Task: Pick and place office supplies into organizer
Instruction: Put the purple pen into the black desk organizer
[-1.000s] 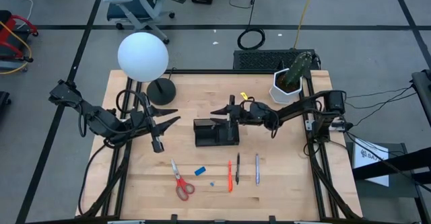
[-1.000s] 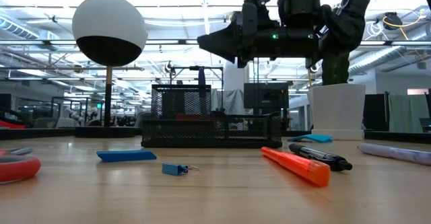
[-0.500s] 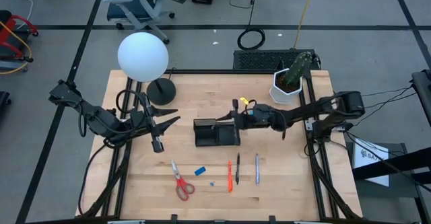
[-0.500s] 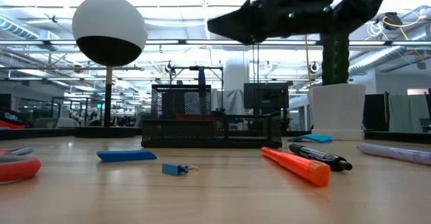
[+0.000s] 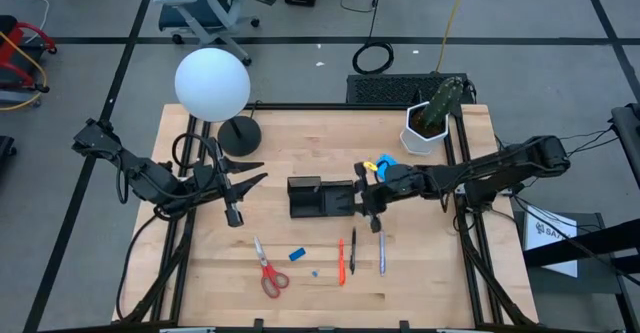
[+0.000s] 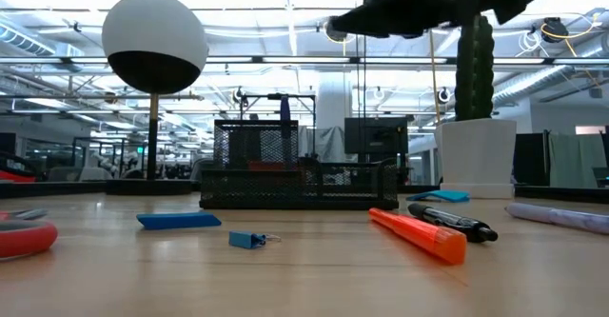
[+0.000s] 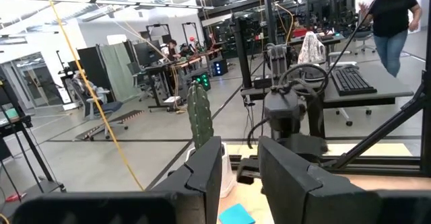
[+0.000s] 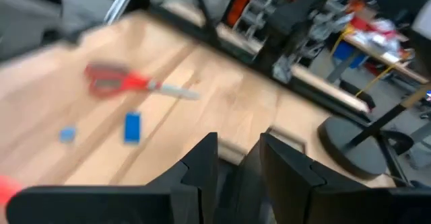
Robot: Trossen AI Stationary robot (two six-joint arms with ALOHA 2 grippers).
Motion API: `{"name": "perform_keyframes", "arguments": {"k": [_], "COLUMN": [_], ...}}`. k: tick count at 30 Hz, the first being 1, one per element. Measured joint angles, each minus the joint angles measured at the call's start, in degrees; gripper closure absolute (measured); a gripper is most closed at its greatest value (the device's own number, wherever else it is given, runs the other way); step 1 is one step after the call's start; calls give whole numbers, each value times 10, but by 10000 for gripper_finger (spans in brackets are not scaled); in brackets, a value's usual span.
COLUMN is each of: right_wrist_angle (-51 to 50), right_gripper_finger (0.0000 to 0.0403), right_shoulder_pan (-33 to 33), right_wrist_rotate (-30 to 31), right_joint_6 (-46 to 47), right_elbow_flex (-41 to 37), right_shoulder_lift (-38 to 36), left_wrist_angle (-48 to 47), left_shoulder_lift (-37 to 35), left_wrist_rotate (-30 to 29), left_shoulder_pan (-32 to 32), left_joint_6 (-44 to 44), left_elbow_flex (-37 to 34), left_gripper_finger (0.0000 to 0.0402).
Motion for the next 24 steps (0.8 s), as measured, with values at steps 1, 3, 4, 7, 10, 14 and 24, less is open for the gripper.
{"name": "perform_keyframes", "arguments": {"k": [1,3,4,7,10,14,24], "right_wrist_angle": [-24,-55,-72,-127,-185,-234,-397], "right_gripper_finger": [303,303,303,303,303,303,303], "right_shoulder_pan": [3,9,13,28,44,72,143], "right_wrist_rotate": [1,2,2,2,4,42,92], "right_joint_6": [-11,-23,-26,-28,-35,-42,-45], "right_elbow_flex": [0,0,0,0,0,0,63], "right_shoulder_lift": [-4,-9,-11,-17,-16,-16,-15], "left_wrist_angle": [0,0,0,0,0,0,0], "left_shoulder_lift": [0,0,0,0,0,0,0], "left_wrist_rotate": [0,0,0,0,0,0,0], "left_shoulder_pan": [0,0,0,0,0,0,0], "left_joint_6": [0,0,0,0,0,0,0], "left_elbow_flex": [0,0,0,0,0,0,0], "left_gripper_finger": [298,298,298,298,298,298,298]}}
